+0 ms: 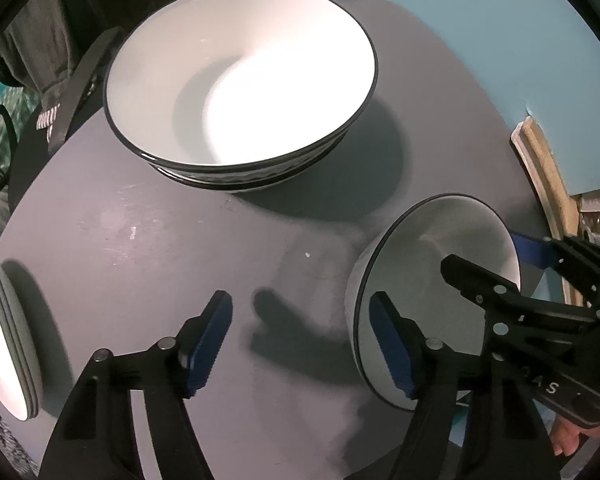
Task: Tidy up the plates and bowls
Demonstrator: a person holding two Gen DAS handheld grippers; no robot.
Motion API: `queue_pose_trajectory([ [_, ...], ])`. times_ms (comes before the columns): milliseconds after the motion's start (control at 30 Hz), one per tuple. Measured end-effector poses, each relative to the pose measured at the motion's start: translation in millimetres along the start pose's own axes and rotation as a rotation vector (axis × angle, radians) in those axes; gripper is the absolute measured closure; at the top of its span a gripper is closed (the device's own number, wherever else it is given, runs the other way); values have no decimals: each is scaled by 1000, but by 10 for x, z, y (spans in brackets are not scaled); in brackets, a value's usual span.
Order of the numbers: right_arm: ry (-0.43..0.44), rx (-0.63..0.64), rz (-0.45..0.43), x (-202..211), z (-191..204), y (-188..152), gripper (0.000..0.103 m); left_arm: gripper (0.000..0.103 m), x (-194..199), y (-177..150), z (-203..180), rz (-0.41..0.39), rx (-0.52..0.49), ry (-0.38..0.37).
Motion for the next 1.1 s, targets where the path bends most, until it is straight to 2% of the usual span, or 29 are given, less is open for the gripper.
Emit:
queue_pose_trajectory([
  [67, 9, 8, 14, -5, 13, -3, 54, 40, -14, 1, 1, 9, 11, -7],
  [100, 11, 11, 19, -7, 20, -5, 60, 47, -31, 0, -1, 20, 20, -15],
  [133, 12, 15, 24, -5, 25, -15, 63, 51, -42, -2, -1, 27, 24, -20],
  [233, 14, 20, 30, -37, -9, -26, 72, 55, -72, -9, 4, 45, 34, -31],
  [300, 14, 25, 41, -41, -10, -56, 83, 59, -72, -18, -5, 50, 34, -45],
  [367, 9, 28, 53, -49, -17, -77, 89, 63, -88, -22, 0, 55, 27, -53],
  [500, 4, 23, 58, -38, -49, -106, 94, 74, -69, -77, -80, 61, 12, -68],
  [733, 11, 24, 61, 3, -72, -174, 94, 91, -101, -101, -206, 87, -8, -84],
  [767, 12, 22, 61, -67, 50, -70, 95, 92, -99, -109, -220, 87, -13, -83],
  [867, 11, 19, 58, -26, 7, -76, 95, 94, -99, -126, -246, 87, -11, -84],
  [933, 8, 20, 58, -67, 116, 47, 95, 94, -97, -138, -244, 87, -10, -82],
  [1100, 15, 13, 59, -43, 131, 50, 97, 95, -95, -167, -248, 95, 4, -72],
])
Point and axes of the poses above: each gripper's, at about its wrist camera, not at the fingertips, and x roughly against the way its jaws point, z to its left, y to its top, the point moved 7 cm from there along -x, roughly the way its jaws point, and after that the axes turned 6 degrees about x, right-handed, at the moved point
